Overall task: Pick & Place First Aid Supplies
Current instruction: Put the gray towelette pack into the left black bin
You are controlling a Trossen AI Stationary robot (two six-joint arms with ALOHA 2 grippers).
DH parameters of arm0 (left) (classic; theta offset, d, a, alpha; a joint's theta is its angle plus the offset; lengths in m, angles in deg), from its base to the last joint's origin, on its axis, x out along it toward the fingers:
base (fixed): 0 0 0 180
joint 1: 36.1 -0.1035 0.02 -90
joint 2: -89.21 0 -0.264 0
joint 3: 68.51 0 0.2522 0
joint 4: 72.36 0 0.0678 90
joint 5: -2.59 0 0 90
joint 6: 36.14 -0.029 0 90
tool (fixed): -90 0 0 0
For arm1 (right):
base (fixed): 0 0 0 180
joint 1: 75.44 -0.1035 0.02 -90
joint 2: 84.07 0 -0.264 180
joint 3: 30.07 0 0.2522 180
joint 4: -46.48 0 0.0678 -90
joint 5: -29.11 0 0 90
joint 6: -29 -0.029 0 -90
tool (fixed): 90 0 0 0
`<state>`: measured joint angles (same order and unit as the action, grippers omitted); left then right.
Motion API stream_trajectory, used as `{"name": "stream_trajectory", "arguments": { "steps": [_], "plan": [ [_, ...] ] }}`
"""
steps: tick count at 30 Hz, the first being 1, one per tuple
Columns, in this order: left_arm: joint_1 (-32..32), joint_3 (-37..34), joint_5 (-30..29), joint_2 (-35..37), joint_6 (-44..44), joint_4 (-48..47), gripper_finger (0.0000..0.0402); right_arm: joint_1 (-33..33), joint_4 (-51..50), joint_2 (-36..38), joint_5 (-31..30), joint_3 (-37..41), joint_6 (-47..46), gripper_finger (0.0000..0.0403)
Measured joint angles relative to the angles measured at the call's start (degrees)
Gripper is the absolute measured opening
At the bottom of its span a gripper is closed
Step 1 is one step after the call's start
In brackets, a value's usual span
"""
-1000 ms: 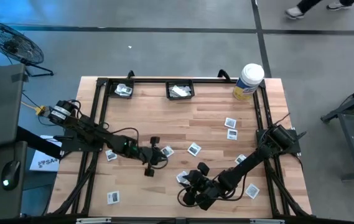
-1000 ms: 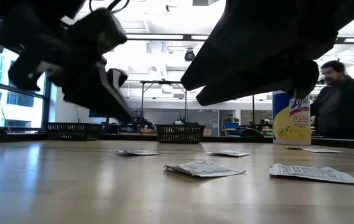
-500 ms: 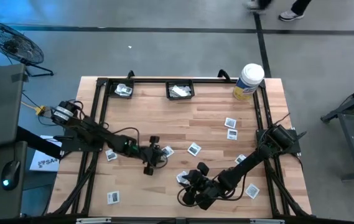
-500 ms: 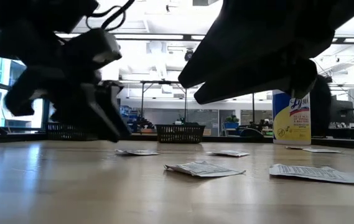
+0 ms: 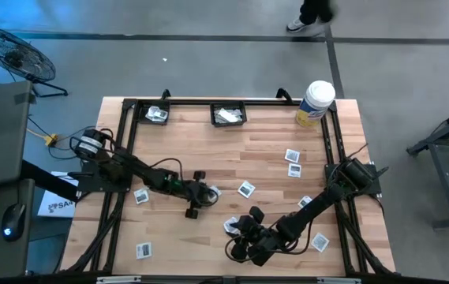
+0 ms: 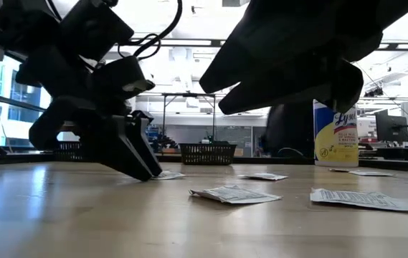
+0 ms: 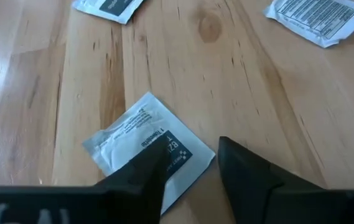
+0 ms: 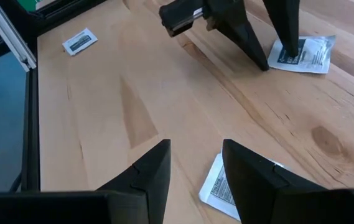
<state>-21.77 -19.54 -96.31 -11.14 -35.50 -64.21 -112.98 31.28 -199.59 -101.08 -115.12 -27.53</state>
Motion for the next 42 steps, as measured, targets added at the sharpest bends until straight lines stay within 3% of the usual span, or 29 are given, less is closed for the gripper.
{"name": "stream_trajectory", "arguments": {
  "steps": [10,20,32,37,42],
  "plan": [
    [-1.99,-0.04,-0.01,-0.67,2.70,-1.49,0.0008,0.00,0.03,0.00,0.04,0.00,0.00,0.0139],
    [-2.13,-0.59,-0.85,5.03,4.21,-2.77,0.0001,0.00,0.00,-0.02,0.93,0.00,0.02,0.0139],
    [-2.29,-0.35,-5.26,24.94,4.16,-15.88,0.0000,-0.01,0.63,-0.02,1.26,0.00,-0.26,0.0139],
    [-6.17,-0.33,-5.34,33.49,4.66,-25.02,0.0000,0.00,1.38,-0.02,1.15,0.00,-0.04,0.0139],
    [-14.57,-0.31,-5.39,40.28,4.14,-33.30,0.0000,-0.09,2.54,-0.02,1.19,0.00,-0.01,0.0139]
  ]
}}
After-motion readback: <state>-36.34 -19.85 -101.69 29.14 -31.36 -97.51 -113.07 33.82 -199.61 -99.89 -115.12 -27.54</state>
